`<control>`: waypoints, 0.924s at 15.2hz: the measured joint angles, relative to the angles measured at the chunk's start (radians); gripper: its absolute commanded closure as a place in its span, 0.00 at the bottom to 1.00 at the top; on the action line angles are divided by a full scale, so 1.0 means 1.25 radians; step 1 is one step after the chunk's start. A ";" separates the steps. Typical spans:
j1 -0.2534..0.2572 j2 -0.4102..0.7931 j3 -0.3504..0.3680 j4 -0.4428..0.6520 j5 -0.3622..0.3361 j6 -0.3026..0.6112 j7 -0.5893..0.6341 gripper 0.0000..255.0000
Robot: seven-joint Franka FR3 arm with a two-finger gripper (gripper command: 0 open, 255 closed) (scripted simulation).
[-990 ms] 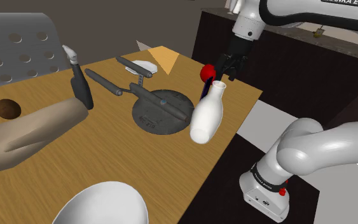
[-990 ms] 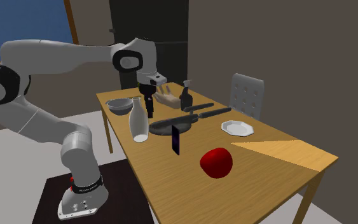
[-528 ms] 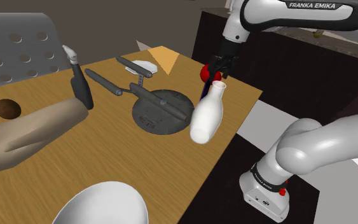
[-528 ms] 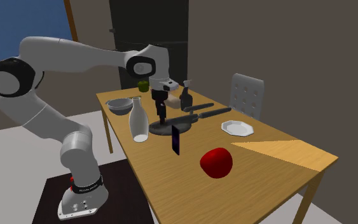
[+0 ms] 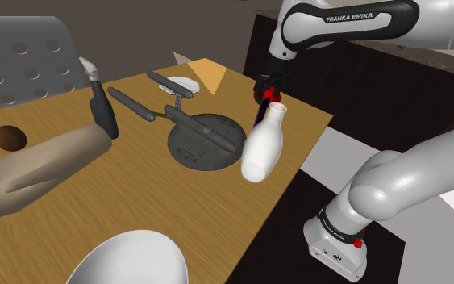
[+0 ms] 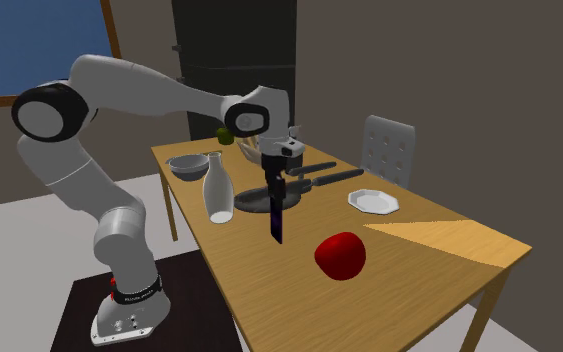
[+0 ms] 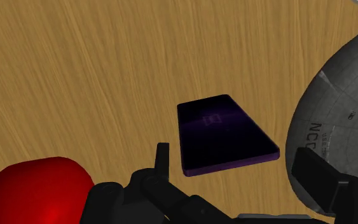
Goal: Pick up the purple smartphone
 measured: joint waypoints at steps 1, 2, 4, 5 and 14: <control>0.000 0.004 -0.001 -0.009 -0.001 0.013 -0.001 0.00; 0.000 0.005 0.000 -0.018 -0.001 0.023 0.000 0.00; 0.000 0.009 0.000 -0.036 -0.001 0.045 0.001 0.00; -0.001 0.010 -0.001 -0.043 -0.002 0.053 0.000 0.00; -0.001 0.017 -0.002 -0.045 -0.001 0.066 -0.001 1.00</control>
